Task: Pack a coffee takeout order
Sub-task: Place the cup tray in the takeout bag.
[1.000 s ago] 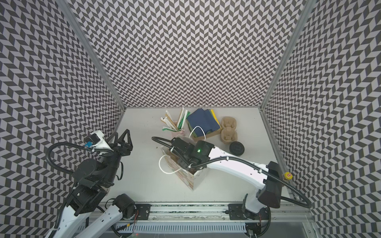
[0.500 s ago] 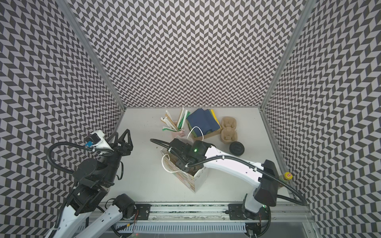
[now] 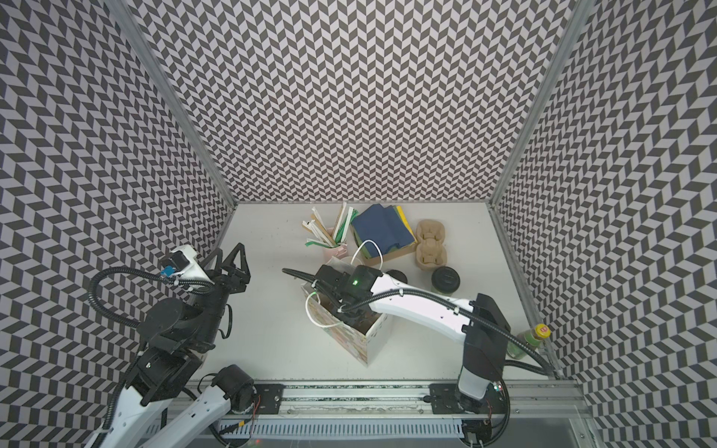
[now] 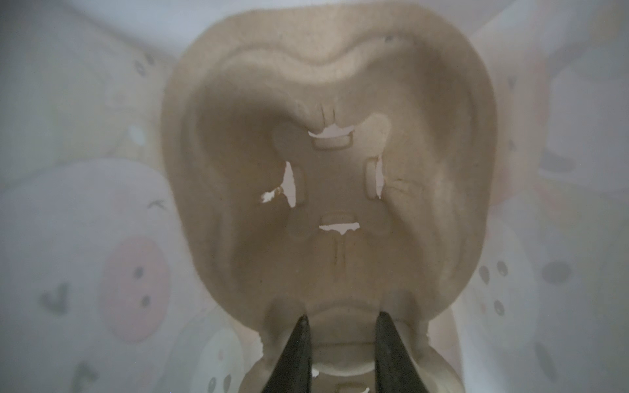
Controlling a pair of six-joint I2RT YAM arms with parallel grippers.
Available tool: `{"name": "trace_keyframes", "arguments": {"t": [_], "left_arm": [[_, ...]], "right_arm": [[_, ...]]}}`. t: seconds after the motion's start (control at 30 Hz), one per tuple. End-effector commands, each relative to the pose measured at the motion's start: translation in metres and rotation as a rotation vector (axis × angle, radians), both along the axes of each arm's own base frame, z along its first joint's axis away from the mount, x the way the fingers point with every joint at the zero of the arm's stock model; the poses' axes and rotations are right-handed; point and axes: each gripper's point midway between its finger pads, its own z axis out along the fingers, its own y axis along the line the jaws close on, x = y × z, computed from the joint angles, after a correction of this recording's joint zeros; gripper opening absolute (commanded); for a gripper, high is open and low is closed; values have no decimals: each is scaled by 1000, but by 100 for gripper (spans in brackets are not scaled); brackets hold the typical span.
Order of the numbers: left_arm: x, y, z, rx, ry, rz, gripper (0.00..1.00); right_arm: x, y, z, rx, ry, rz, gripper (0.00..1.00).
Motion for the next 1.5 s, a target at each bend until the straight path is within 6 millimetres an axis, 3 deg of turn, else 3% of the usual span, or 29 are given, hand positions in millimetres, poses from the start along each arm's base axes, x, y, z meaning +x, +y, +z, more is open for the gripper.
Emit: {"name": "trace_keyframes", "arguments": {"t": [0.0,0.33,0.7,0.9,1.03,1.47], "left_arm": [[-2,2,3,-7,-20,4,64],[0,0,2,-2,-14,1,64],[-2,2,3,-5,-19,7,64],[-2,2,3,-6,-19,7,64],[-1,2,2,-3,-15,7,64],[0,1,1,1,-13,7,65]], "right_arm": [[-3,-2,-9,-6,30,7,0],[3,7,-10,22,38,4,4],[8,13,37,134,-48,-6,1],[2,-3,5,56,-9,-15,0],[-2,-2,-14,30,27,-1,0],[4,4,-4,40,21,-8,13]]}}
